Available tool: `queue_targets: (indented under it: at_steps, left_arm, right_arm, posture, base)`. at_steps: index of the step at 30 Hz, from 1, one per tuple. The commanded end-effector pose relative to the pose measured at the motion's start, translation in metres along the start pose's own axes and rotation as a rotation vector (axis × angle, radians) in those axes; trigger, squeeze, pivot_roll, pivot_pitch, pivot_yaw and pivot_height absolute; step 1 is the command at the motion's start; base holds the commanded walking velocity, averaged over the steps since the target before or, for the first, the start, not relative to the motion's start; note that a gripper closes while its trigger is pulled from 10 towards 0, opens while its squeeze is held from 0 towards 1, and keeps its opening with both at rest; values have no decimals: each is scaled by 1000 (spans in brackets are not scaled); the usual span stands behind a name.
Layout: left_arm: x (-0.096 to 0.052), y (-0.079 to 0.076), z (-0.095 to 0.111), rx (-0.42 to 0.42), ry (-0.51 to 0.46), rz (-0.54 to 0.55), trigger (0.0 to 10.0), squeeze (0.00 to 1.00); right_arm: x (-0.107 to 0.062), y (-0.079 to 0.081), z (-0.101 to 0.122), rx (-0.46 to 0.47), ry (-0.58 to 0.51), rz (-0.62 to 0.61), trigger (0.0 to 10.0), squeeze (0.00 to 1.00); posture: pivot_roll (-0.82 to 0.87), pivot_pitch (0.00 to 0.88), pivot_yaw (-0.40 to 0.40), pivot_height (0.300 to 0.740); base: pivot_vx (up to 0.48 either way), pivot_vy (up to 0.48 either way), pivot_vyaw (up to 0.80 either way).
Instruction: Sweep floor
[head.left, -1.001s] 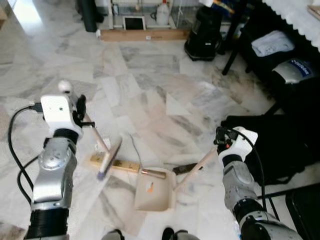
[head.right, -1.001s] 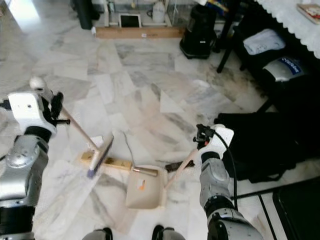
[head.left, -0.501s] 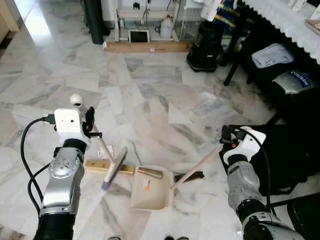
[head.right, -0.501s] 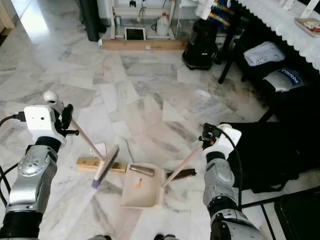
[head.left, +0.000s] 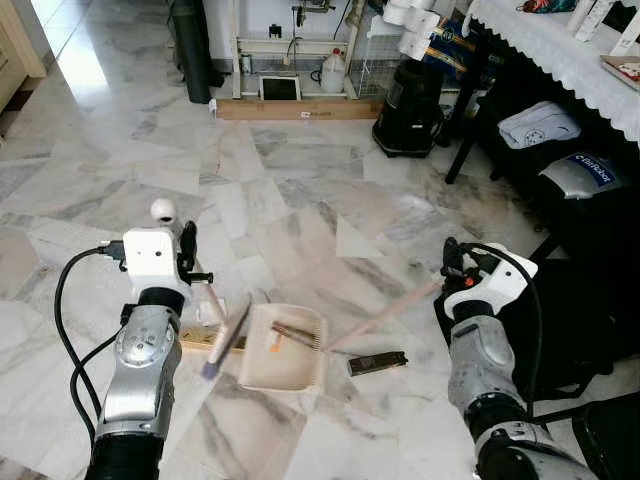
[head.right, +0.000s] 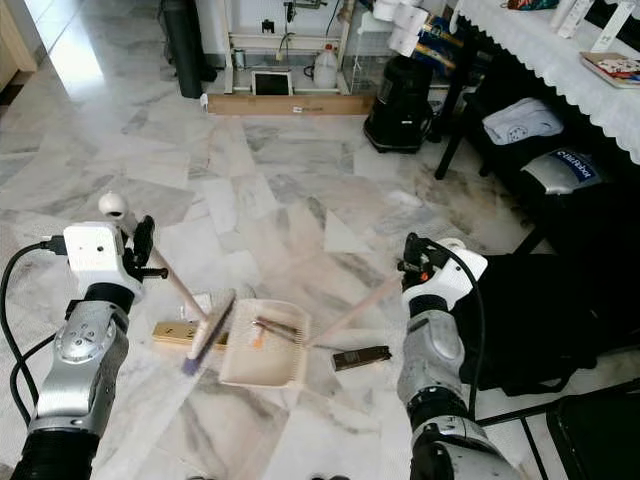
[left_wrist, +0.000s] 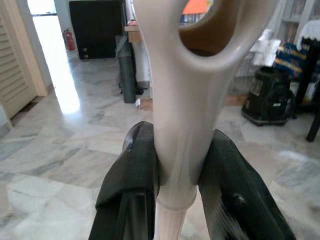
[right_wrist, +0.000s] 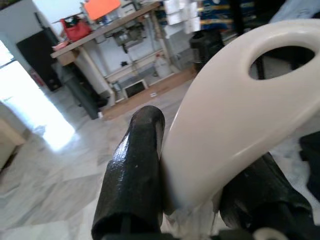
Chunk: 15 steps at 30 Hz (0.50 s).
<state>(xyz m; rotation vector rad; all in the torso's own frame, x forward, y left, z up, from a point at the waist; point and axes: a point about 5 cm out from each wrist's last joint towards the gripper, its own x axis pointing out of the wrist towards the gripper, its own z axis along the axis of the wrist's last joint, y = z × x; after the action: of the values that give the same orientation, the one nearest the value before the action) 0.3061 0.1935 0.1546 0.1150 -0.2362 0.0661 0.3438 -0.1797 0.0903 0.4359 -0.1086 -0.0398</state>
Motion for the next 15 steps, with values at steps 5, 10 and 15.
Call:
queue_targets:
  at_steps: [5, 10, 15]
  left_arm:
    - [-1, -1, 1, 74, -43, 15, 10000, 0]
    - [-10, 3, -8, 98, -14, 56, 10000, 0]
    - [-14, 6, -9, 112, -14, 78, 10000, 0]
  right_arm:
    - [3, 9, 7, 28, -42, 31, 10000, 0]
    - [2, 11, 6, 29, -44, 44, 10000, 0]
    - [1, 13, 8, 21, -45, 56, 10000, 0]
  posture:
    - [139, 76, -96, 740]
    - [134, 88, -104, 740]
    - [138, 101, -111, 740]
  base:
    - [0, 0, 0]
    - [0, 0, 0]
    - [0, 0, 0]
